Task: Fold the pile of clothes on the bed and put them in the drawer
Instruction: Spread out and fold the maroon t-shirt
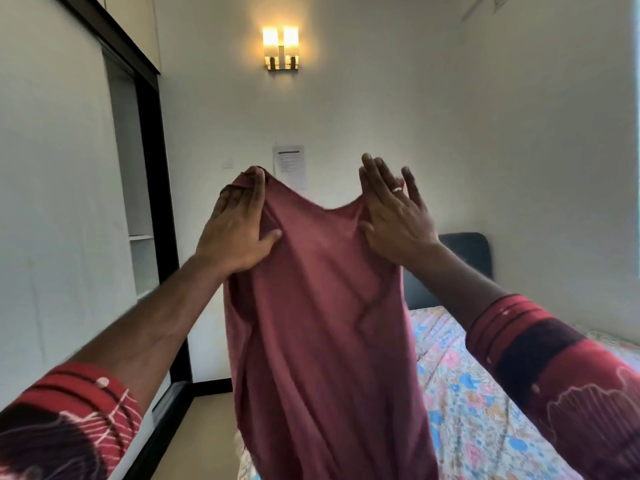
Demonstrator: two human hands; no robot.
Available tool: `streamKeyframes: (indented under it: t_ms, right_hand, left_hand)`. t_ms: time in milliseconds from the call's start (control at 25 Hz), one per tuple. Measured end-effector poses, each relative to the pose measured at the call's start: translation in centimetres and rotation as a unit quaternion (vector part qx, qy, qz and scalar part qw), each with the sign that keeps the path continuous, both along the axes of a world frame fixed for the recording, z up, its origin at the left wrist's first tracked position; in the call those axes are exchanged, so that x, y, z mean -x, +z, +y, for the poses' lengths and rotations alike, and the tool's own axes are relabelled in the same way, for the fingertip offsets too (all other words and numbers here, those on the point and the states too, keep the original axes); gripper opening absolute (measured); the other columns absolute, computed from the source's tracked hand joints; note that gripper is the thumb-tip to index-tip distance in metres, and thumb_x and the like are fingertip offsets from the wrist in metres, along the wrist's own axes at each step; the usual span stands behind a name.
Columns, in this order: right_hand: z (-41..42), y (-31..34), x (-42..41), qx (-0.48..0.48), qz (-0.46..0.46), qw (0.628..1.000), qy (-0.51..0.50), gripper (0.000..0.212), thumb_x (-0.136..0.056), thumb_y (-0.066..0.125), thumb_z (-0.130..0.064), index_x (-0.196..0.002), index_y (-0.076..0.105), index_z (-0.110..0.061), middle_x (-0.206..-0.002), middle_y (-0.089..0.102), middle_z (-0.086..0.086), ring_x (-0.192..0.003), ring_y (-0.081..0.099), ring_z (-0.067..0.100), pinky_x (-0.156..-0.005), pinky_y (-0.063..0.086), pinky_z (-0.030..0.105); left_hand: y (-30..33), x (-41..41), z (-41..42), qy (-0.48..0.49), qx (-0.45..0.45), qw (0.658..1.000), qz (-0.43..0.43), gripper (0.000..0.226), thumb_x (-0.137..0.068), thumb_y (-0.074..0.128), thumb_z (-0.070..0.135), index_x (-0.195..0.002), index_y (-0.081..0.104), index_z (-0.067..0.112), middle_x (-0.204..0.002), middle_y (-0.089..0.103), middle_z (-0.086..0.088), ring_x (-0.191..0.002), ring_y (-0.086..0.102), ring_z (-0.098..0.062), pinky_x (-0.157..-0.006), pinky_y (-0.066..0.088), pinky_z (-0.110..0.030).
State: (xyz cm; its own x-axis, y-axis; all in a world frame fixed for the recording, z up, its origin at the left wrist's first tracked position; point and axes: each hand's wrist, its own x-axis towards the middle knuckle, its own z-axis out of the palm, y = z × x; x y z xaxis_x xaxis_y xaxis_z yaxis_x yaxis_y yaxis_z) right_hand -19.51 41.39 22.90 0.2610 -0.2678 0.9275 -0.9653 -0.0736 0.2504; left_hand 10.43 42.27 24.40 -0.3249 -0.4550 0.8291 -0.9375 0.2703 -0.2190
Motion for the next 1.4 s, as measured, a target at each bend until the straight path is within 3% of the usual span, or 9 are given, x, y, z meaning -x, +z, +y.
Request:
streamKeyframes:
  t_ms: [200,360,480,560,640,680,800,880,1400]
  right_hand:
    - [2.4,-12.7,-3.4,-0.423,-0.057,0.902,0.066,0.022,-0.091,0.06,-0.029,-0.108,0.07,-0.019,-0.099,0.071,0.01,-0.094,0.069,0.036,-0.088,0.057,0.048]
    - [2.0,-13.7,-5.5,-0.449,-0.24,0.834,0.215,0.01,-0.081,0.06,-0.014,-0.074,0.065,-0.017,-0.087,0.073,0.012,-0.078,0.067,0.031,-0.062,0.042,0.028]
    - [2.3,-8.2,-3.7,-0.406,-0.613,0.565,0.376,0.027,-0.089,0.047,0.001,-0.068,0.057,-0.011,-0.058,0.061,0.007,-0.036,0.04,0.01,-0.035,0.028,0.017]
    - [3.4,-4.6,-2.7,-0.342,-0.693,0.376,0.51,0.034,-0.096,0.03,0.008,-0.073,0.047,-0.011,-0.046,0.051,0.001,-0.029,0.034,0.003,-0.028,0.023,0.015]
    - [5.1,-2.0,-3.1,-0.274,-0.672,0.34,0.598,0.029,-0.101,0.036,0.007,-0.084,0.053,-0.01,-0.062,0.066,0.005,-0.046,0.061,0.007,-0.039,0.044,0.016]
    - [6.1,-1.3,-3.6,-0.235,-0.647,0.405,0.602,0.023,-0.101,0.045,0.003,-0.088,0.057,-0.011,-0.076,0.072,0.006,-0.064,0.071,0.013,-0.054,0.056,0.022]
    - [7.9,-2.4,-3.5,-0.07,-0.371,0.818,0.433,0.019,-0.095,0.058,-0.009,-0.106,0.067,-0.021,-0.107,0.073,-0.001,-0.095,0.066,0.015,-0.086,0.051,0.025]
    - [8.5,-3.4,-3.1,-0.007,-0.201,0.924,0.326,0.038,-0.097,0.055,-0.016,-0.134,0.06,-0.019,-0.13,0.067,0.004,-0.114,0.062,0.021,-0.1,0.049,0.029]
    - [19.1,3.1,3.4,0.215,-0.07,0.933,0.28,0.05,-0.083,0.056,-0.003,-0.133,0.062,0.0,-0.123,0.069,0.018,-0.106,0.064,0.039,-0.094,0.053,0.045]
  left_hand:
    - [-0.7,0.9,3.0,0.018,0.036,0.995,-0.091,0.122,-0.084,0.07,0.046,-0.159,-0.02,0.01,-0.168,0.015,-0.02,-0.155,0.018,-0.032,-0.129,0.007,-0.042]
    - [-1.1,0.7,4.5,0.038,0.058,0.99,-0.127,0.126,-0.075,0.073,0.038,-0.16,-0.015,0.008,-0.164,0.025,-0.023,-0.151,0.026,-0.035,-0.128,0.011,-0.044]
    - [-0.3,-1.7,5.9,0.07,0.079,0.99,-0.098,0.13,-0.073,0.078,0.041,-0.16,-0.011,0.006,-0.159,0.034,-0.023,-0.147,0.033,-0.037,-0.128,0.012,-0.045]
    - [0.3,-3.5,6.8,0.074,0.076,0.991,-0.078,0.134,-0.074,0.081,0.045,-0.16,-0.014,0.007,-0.165,0.024,-0.022,-0.151,0.027,-0.036,-0.128,0.01,-0.045]
    - [0.6,-4.5,7.5,0.074,0.075,0.993,-0.062,0.134,-0.075,0.081,0.046,-0.16,-0.014,0.008,-0.168,0.013,-0.021,-0.154,0.02,-0.034,-0.128,0.011,-0.045]
    - [0.7,-4.6,7.9,0.07,0.071,0.994,-0.05,0.131,-0.077,0.08,0.046,-0.16,-0.015,0.009,-0.169,0.01,-0.02,-0.155,0.017,-0.033,-0.128,0.01,-0.045]
    - [0.4,-4.2,9.3,0.059,0.083,0.994,-0.038,0.125,-0.082,0.075,0.047,-0.16,-0.016,0.011,-0.17,0.005,-0.017,-0.157,0.011,-0.03,-0.128,0.009,-0.045]
    - [0.1,-3.9,10.6,0.064,0.106,0.991,-0.048,0.123,-0.083,0.072,0.05,-0.161,-0.015,0.012,-0.17,0.008,-0.015,-0.157,0.013,-0.027,-0.128,0.008,-0.048]
    - [5.6,-0.2,18.2,-0.007,0.224,0.975,0.008,0.117,-0.079,0.049,0.07,-0.162,-0.006,0.009,-0.169,0.018,-0.014,-0.153,0.024,-0.031,-0.123,0.009,-0.051]
